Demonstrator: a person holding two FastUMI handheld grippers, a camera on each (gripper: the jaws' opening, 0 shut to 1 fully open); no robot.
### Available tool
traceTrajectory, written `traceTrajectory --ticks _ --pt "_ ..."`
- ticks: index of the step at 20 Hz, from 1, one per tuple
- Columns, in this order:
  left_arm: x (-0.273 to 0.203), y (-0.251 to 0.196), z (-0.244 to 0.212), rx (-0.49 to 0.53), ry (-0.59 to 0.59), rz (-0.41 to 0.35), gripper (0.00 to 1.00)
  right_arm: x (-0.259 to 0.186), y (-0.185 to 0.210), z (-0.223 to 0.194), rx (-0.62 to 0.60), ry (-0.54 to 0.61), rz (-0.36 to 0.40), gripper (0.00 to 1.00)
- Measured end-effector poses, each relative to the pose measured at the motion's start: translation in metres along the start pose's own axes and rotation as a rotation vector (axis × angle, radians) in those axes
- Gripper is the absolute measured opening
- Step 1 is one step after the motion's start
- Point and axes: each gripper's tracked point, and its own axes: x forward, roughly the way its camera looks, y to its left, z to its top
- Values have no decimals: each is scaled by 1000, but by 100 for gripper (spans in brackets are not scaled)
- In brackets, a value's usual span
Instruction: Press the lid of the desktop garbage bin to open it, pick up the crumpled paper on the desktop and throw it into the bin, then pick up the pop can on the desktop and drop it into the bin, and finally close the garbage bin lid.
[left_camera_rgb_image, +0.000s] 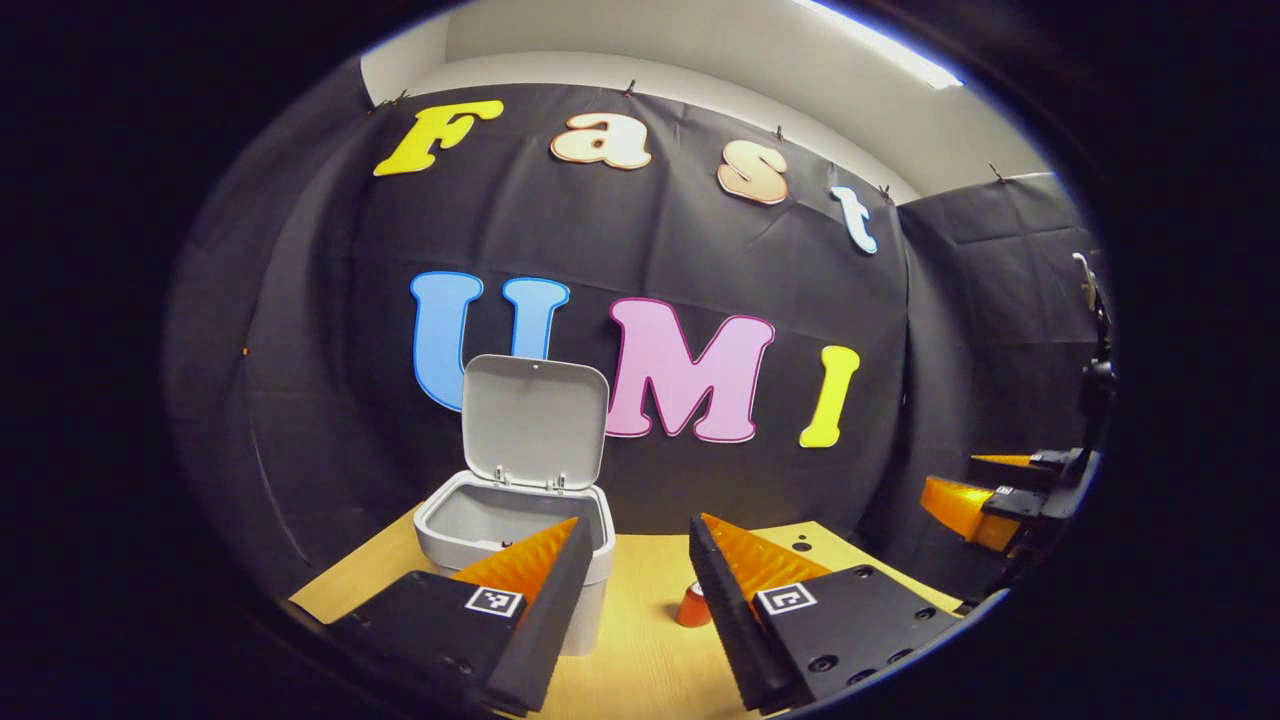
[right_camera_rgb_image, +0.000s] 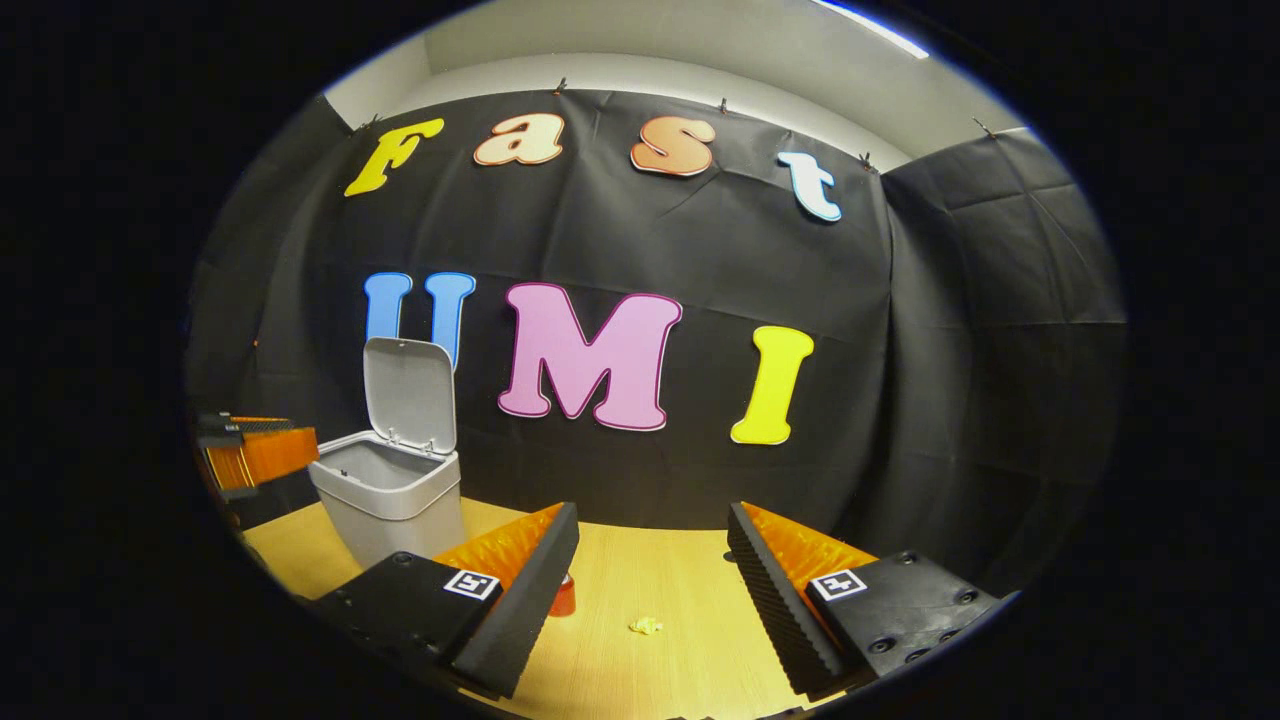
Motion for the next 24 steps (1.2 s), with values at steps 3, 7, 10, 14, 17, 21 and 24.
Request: traceTrajectory --ticks 3,7,10,14,17,21,24 --pt "-5 6 -7 41 13 18 97 4 3 -9 -4 19 1 96" --pt "-5 6 -10 51 23 11 96 22 6 -49 -43 124 21 96" --pt "-6 4 -20 55 51 8 96 45 5 -93 -45 265 46 97" --pt "0 1 -34 50 103 21 96 83 5 -148 -16 407 71 96" --pt "9 -1 -41 58 122 37 96 105 5 -207 10 572 110 97" --pt "25 1 -49 63 152 66 96 130 2 -265 80 751 74 97" --pt "35 11 -53 83 170 102 96 154 -1 -300 77 811 61 98"
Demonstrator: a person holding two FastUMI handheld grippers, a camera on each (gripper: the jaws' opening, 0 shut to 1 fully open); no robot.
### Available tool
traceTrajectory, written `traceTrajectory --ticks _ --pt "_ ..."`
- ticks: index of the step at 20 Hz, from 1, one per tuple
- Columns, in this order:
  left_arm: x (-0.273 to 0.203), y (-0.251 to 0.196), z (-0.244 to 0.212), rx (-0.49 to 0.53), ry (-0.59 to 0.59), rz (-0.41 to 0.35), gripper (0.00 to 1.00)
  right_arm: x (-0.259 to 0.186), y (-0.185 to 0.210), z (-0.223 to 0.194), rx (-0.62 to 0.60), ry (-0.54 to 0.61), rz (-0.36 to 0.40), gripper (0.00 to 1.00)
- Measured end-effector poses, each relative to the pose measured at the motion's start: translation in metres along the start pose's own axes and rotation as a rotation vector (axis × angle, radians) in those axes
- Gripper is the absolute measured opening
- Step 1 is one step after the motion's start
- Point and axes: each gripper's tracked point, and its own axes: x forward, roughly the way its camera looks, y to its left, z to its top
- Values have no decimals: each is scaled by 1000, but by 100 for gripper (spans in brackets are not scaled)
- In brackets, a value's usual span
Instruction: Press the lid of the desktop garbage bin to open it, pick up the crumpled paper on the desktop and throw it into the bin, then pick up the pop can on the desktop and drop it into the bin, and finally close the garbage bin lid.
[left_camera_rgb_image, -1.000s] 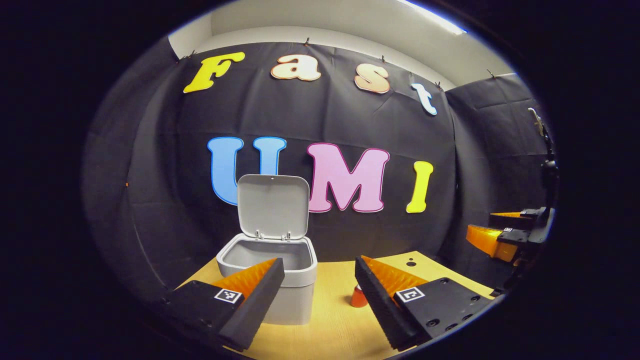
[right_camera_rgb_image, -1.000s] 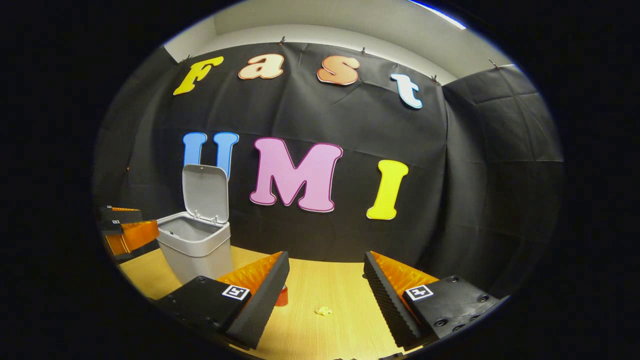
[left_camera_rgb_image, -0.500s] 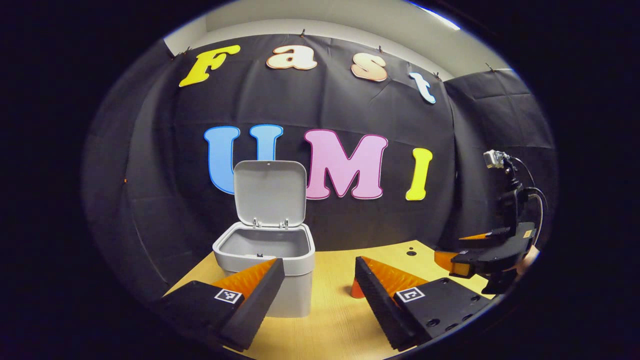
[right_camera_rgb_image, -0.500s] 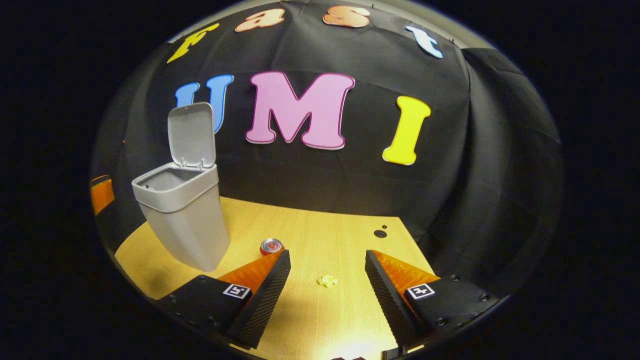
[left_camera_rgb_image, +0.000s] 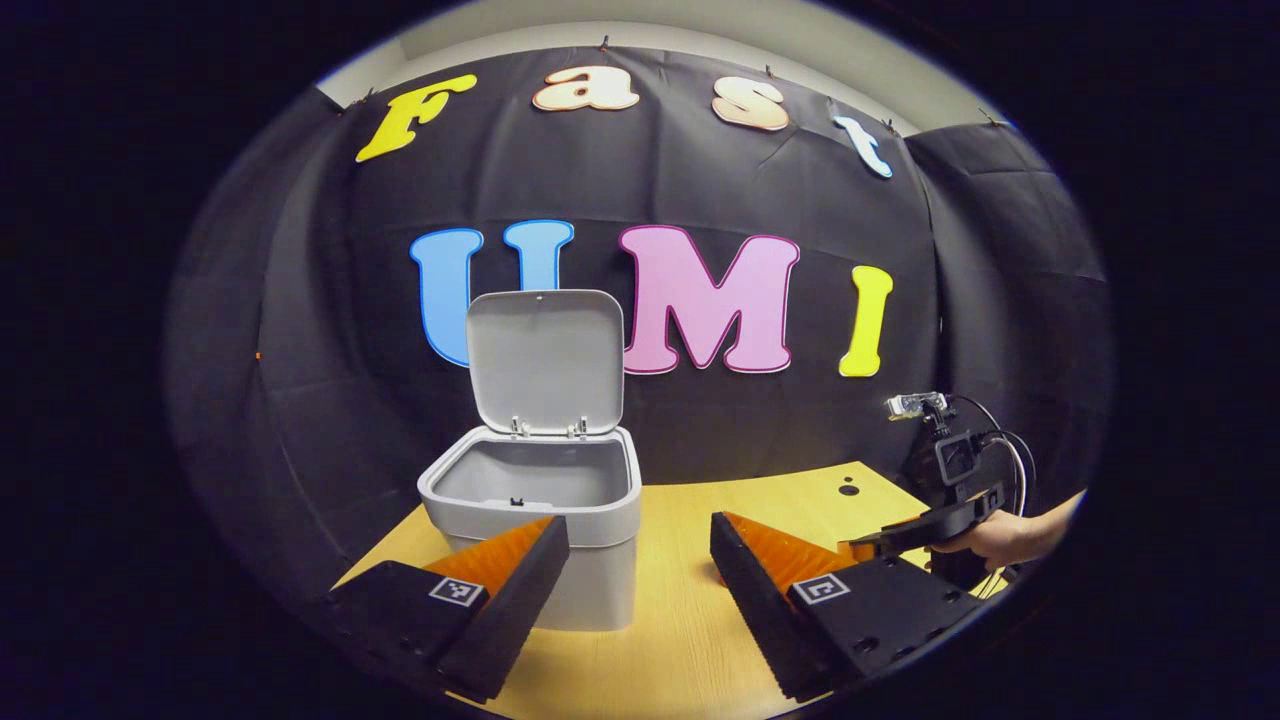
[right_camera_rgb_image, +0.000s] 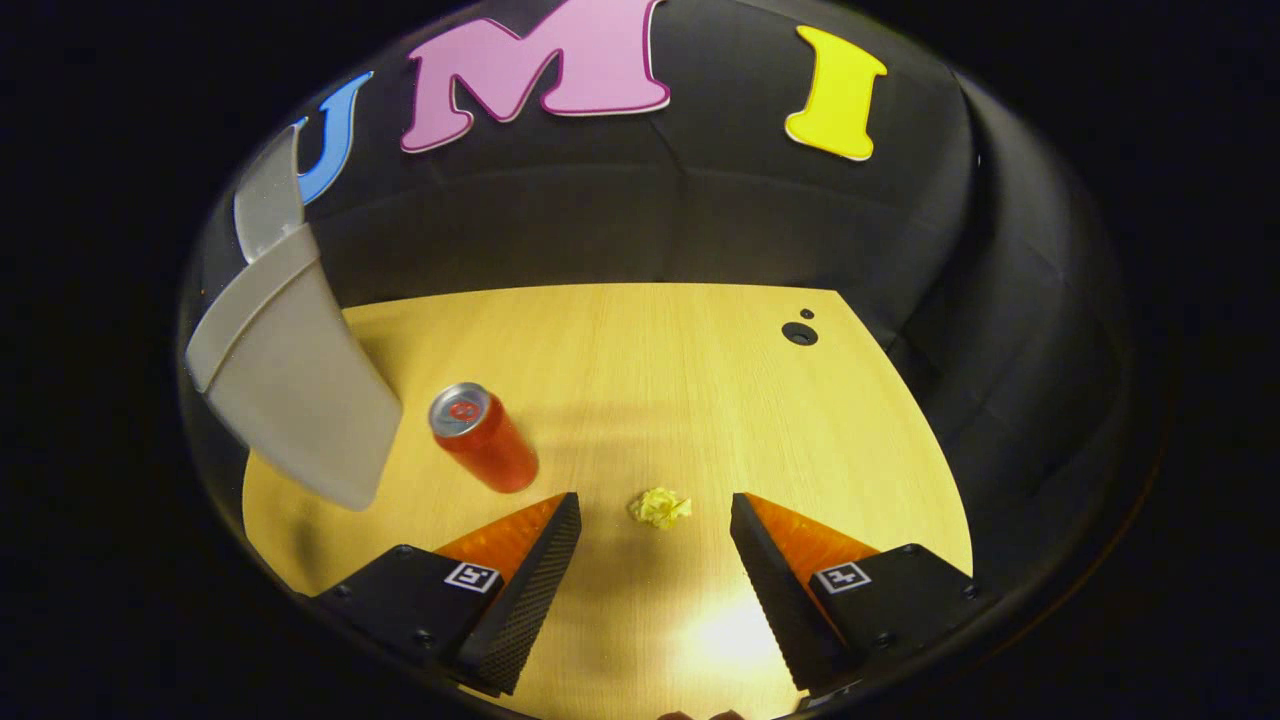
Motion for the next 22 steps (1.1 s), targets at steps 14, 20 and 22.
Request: traceTrajectory --ticks 14,20,22 --pt "5 28 -31 3 109 127 96 80 -1 -49 -49 226 10 97" --pt "10 18 -28 -3 102 89 96 88 -5 -58 -50 254 16 69" --pt "9 15 -31 -7 107 80 96 92 -9 -55 -67 235 15 54"
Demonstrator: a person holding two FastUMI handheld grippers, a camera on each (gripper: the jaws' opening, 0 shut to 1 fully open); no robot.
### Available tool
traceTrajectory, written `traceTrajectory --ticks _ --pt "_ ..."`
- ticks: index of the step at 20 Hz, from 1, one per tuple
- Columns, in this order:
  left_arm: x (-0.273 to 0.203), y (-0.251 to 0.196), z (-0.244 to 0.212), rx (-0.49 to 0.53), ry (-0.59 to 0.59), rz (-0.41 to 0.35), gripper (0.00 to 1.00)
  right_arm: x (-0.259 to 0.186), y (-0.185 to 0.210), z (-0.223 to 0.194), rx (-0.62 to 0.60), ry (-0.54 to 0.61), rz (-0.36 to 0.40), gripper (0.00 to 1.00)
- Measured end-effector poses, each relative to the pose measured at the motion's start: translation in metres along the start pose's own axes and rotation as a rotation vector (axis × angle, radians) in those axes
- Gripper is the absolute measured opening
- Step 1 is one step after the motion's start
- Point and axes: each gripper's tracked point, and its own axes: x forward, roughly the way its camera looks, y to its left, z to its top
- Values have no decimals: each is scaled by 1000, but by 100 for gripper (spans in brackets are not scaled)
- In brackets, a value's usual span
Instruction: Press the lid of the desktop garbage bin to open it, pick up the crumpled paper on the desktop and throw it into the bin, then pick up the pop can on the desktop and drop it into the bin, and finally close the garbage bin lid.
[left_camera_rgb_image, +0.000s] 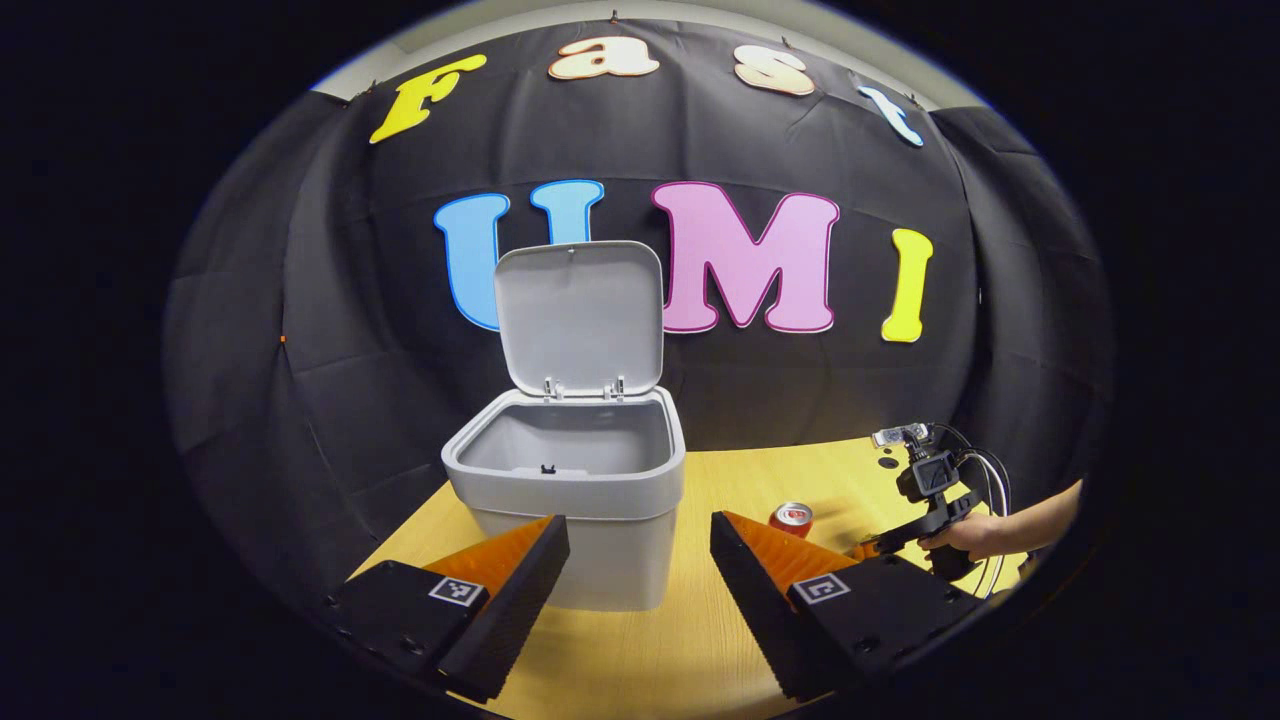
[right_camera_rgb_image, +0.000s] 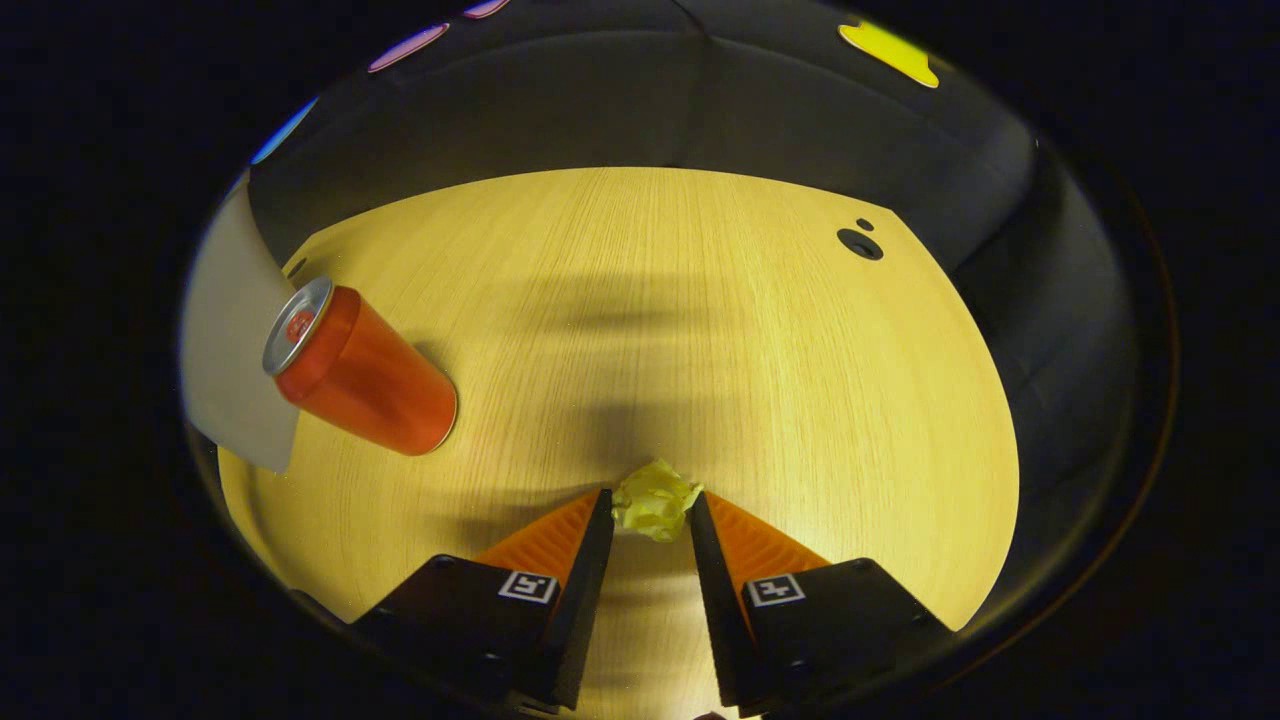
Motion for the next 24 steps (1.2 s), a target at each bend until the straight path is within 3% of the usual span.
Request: traceTrajectory --ticks 1,2,3,12,13,14,20,24 --pt "-1 -1 -2 -1 4 -4 96 0 2 1 -4 -9 14 38" --pt "-1 -1 -4 0 8 -7 96 -4 1 0 -13 -2 12 50" --pt "-2 -1 -5 3 10 -8 96 -6 -2 -1 -26 -7 0 45" --pt "-9 8 -5 -13 -10 -34 96 -116 8 76 -13 -298 14 44" --pt "-10 10 -4 -18 -14 -37 96 -133 13 90 -20 -335 21 52" --pt "-12 11 -5 -20 -15 -38 96 -149 19 105 -29 -372 35 44" --pt "-18 33 1 -27 -33 -23 96 -257 127 184 -104 -591 213 44" --pt "-26 53 20 -73 -71 -7 96 -291 190 213 -235 -696 288 44"
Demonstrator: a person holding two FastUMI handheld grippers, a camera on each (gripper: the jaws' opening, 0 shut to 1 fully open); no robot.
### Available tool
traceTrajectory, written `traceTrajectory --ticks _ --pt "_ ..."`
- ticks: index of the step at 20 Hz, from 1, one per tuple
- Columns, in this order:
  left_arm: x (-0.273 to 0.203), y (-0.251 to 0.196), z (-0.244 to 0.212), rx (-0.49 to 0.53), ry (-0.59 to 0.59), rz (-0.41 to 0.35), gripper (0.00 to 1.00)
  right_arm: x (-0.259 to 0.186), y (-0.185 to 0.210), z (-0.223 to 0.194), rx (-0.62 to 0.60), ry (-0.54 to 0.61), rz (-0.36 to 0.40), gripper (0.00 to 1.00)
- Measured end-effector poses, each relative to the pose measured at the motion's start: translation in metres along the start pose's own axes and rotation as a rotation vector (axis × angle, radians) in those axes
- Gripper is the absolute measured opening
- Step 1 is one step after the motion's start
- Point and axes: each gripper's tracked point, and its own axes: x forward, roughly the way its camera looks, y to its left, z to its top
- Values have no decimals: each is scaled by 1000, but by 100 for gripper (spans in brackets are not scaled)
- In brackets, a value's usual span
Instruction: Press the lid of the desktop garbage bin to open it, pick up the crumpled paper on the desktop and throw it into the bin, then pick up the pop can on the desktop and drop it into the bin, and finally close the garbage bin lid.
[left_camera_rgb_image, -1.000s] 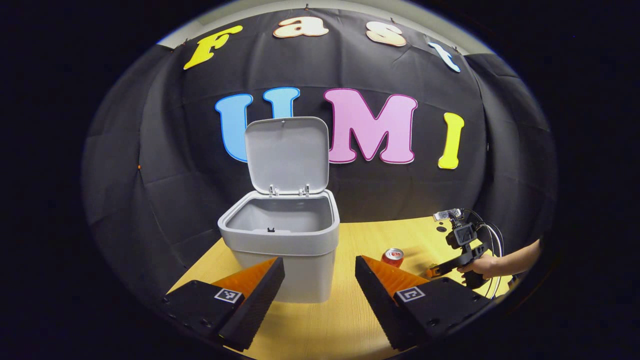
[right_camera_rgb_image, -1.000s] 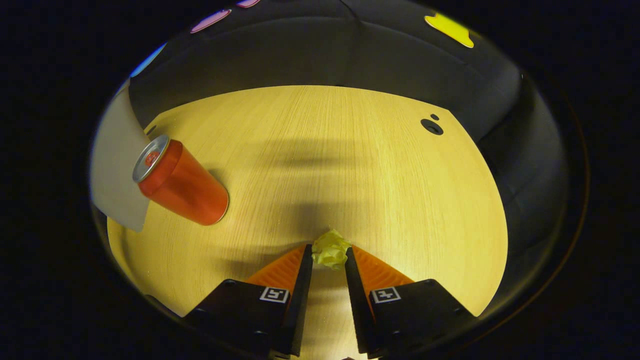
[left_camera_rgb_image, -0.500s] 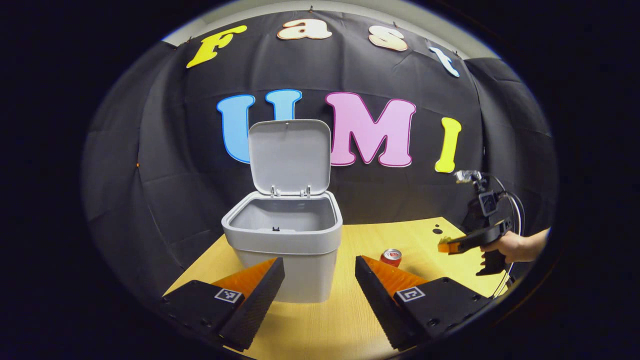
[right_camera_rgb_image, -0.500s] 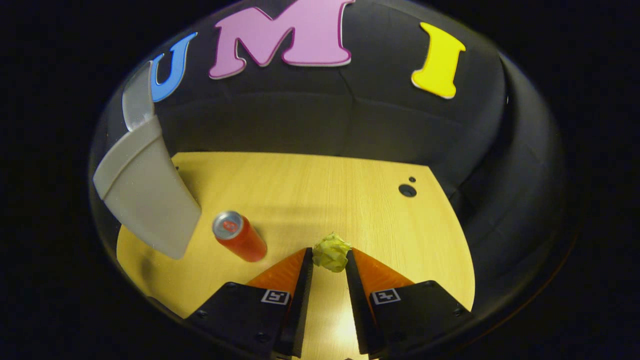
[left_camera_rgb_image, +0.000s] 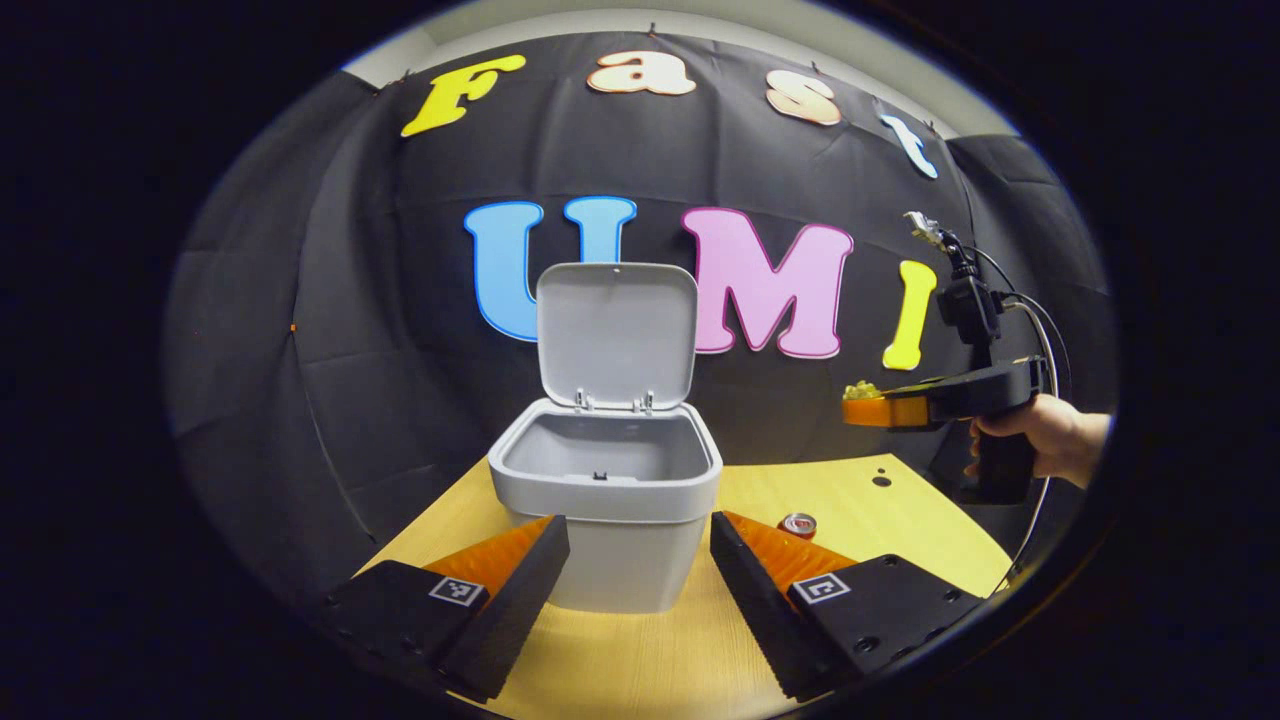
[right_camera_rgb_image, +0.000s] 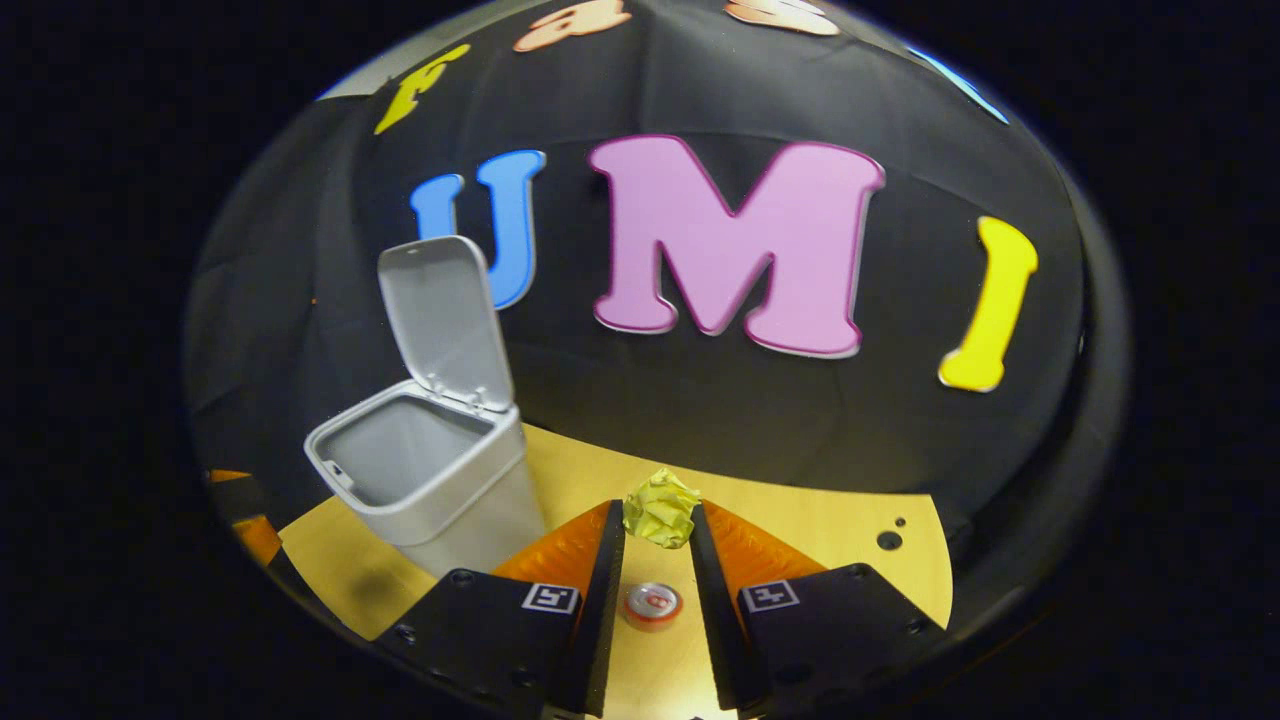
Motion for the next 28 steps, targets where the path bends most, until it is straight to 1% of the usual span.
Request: traceTrajectory --ticks 2,4,7,8,9,11,13,14,15,16,18,19,20,23,25,28 --pt "-4 13 7 -3 -21 13 96 14 37 15 -63 -36 53 44" --pt "-9 24 11 -14 -31 16 96 25 66 20 -125 -44 99 44" --pt "-18 44 12 2 -40 39 96 35 125 24 -144 -48 186 44" --pt "-21 52 12 9 -42 52 96 41 143 20 -148 -40 211 33" --pt "-25 58 12 11 -44 64 96 47 163 14 -155 -30 230 44" --pt "-31 72 9 3 -40 88 96 57 189 6 -173 -7 261 46" --pt "-35 83 4 -19 -31 112 96 65 198 -3 -187 16 279 48" --pt "-36 88 1 -28 -30 122 96 66 201 -7 -188 23 283 51" --pt "-37 91 0 -33 -30 129 96 65 203 -10 -187 25 281 57" --pt "-39 93 -3 -34 -28 138 96 65 203 -12 -181 27 283 64" --pt "-39 94 -7 -32 -26 148 96 62 195 -9 -157 18 260 71" --pt "-38 90 -8 -32 -29 140 96 59 191 -7 -146 9 256 99" --pt "-37 86 -11 -32 -29 130 96 55 182 -3 -145 -4 242 96" --pt "-27 62 -26 -26 -14 72 96 40 147 5 -132 -47 174 98" --pt "-18 41 -43 -13 17 34 96 25 113 8 -98 -68 108 97" --pt "0 -3 -64 -2 43 -60 96 2 55 5 -41 -78 6 97"
